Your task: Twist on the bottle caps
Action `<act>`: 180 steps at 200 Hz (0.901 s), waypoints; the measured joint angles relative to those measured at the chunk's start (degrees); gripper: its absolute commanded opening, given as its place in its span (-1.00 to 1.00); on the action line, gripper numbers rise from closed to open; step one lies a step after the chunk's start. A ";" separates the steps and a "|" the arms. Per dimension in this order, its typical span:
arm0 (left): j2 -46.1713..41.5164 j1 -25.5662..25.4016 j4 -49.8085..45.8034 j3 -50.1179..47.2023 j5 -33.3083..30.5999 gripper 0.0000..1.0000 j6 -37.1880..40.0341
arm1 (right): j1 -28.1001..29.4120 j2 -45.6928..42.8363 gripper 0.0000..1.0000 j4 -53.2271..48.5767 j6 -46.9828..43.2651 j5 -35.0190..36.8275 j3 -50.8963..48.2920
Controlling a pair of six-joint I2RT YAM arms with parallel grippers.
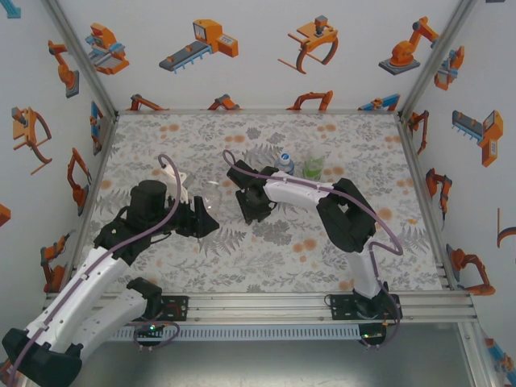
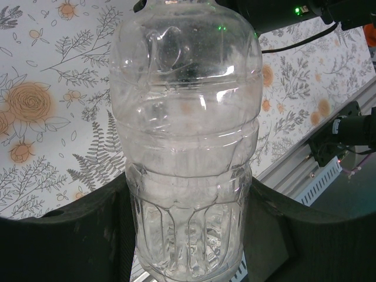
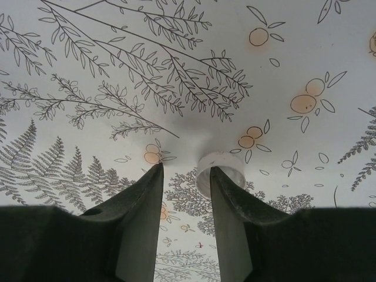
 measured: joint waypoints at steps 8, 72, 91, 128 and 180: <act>0.28 -0.02 0.07 0.00 0.02 -0.93 0.00 | 0.00 0.00 -0.20 -0.20 -0.09 0.00 0.00; 1.99 0.00 0.83 0.00 0.04 -0.93 -0.15 | 0.00 -1.66 -0.06 -2.71 -1.31 1.57 1.03; 1.99 0.00 0.81 0.00 0.04 -0.93 -0.17 | 0.00 -1.70 -0.02 -2.73 -1.51 1.97 1.29; 1.95 -0.02 0.83 0.00 0.04 -0.93 -0.20 | 0.00 -1.70 -0.01 -3.17 -1.90 2.43 1.29; 1.95 0.00 0.96 0.00 0.04 -0.93 -0.39 | 0.00 -1.70 -0.02 -3.13 -2.12 2.40 1.29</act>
